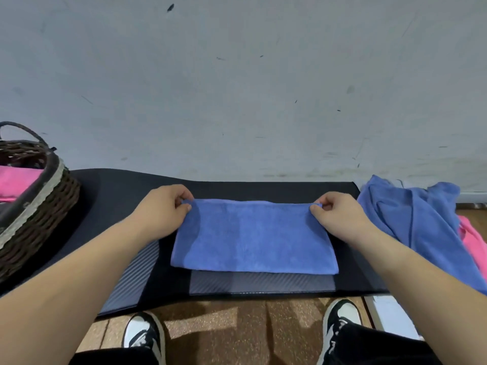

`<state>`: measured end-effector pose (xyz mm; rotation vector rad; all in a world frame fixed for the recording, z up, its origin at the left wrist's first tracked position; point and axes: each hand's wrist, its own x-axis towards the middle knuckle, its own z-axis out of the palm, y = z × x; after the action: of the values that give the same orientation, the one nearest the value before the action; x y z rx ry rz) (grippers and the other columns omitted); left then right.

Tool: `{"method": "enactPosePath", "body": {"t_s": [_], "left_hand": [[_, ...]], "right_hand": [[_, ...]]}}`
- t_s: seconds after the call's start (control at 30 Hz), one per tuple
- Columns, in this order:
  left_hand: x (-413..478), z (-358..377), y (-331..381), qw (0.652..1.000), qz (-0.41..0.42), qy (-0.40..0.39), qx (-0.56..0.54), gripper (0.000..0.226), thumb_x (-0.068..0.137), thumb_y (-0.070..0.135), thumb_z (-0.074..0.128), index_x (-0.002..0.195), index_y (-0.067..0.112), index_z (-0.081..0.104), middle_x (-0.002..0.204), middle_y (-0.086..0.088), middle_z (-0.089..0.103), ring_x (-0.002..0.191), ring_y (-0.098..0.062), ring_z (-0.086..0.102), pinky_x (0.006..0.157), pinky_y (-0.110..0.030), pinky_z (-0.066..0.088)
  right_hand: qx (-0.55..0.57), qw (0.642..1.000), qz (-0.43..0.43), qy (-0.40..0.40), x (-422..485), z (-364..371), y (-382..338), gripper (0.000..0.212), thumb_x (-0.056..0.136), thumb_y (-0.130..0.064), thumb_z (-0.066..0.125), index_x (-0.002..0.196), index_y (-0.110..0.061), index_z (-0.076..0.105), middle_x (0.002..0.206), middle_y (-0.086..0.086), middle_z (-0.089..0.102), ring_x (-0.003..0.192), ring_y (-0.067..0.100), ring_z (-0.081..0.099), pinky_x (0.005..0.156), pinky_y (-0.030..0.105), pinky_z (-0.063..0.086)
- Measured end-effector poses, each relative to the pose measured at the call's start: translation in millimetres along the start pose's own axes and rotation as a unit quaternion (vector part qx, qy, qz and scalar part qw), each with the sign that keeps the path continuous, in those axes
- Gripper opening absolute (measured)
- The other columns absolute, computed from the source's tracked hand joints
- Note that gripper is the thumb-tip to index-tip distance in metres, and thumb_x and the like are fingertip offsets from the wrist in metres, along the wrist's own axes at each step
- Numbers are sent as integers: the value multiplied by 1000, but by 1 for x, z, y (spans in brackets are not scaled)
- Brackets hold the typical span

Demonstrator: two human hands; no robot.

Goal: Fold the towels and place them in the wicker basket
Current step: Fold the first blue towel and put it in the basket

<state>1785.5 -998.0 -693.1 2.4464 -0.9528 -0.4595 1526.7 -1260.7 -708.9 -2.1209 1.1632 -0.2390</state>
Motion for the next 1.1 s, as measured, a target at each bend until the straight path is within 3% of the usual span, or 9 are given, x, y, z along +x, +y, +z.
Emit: {"method": "enactPosePath", "body": {"t_s": [0.3,0.43,0.5,0.6,0.7,0.8,0.9,1.0,1.1], "left_hand": [[19,2,-1,996,-15,-43,81,14,96,18,58,89,28,65,87,10,67,81,-10,62,64,-28,46],[22,2,6,998,-6,-3,62,14,96,19,58,92,30,65,90,10,69,84,-11,64,73,-34,53],[22,7,9,998,-2,4,68,13,95,21,59,103,27,66,104,7,70,92,-14,64,81,-37,55],[25,10,15,996,11,-24,84,42,92,26,66,133,21,60,130,3,64,118,-19,61,98,-37,51],[26,10,23,990,14,-72,119,59,87,33,71,142,26,53,138,3,60,126,-21,57,103,-43,51],[27,14,22,987,-4,-96,128,57,87,33,71,140,25,55,135,0,58,122,-24,56,101,-43,51],[27,12,21,990,-29,-112,79,47,85,29,75,129,21,60,120,6,63,108,-18,62,90,-31,51],[24,10,22,991,-49,-105,73,21,82,29,77,98,23,64,95,7,64,87,-13,62,71,-29,52],[18,9,22,992,-49,-90,71,17,82,29,76,88,22,62,91,5,63,82,-13,60,61,-27,45]], "right_hand": [[-17,1000,12,16,12,6,6,11,96,-19,55,90,-11,61,69,4,61,62,19,54,57,32,42],[-11,999,9,35,12,8,9,11,98,-20,56,95,-10,61,73,4,62,66,19,56,57,31,42],[-19,999,11,41,13,9,10,12,96,-22,60,98,-11,62,76,3,64,68,17,58,56,30,42],[-37,997,8,66,13,10,7,25,94,-25,64,115,-12,59,94,3,63,75,13,58,57,28,42],[-106,989,-48,93,6,10,-1,38,93,-29,65,128,-17,55,125,4,50,99,21,58,70,35,49],[-174,967,-160,99,-11,16,-13,37,88,-31,70,122,-20,61,124,2,45,107,26,52,80,40,52],[-244,939,-219,109,-17,17,-17,44,80,-30,76,120,-17,64,123,7,43,103,32,49,82,45,52],[-190,965,-152,101,-9,9,-13,41,85,-29,72,124,-18,64,124,4,42,108,29,51,86,43,52],[-103,989,-66,83,1,5,-4,45,90,-27,70,132,-12,62,132,4,38,99,23,60,91,36,51]]}}
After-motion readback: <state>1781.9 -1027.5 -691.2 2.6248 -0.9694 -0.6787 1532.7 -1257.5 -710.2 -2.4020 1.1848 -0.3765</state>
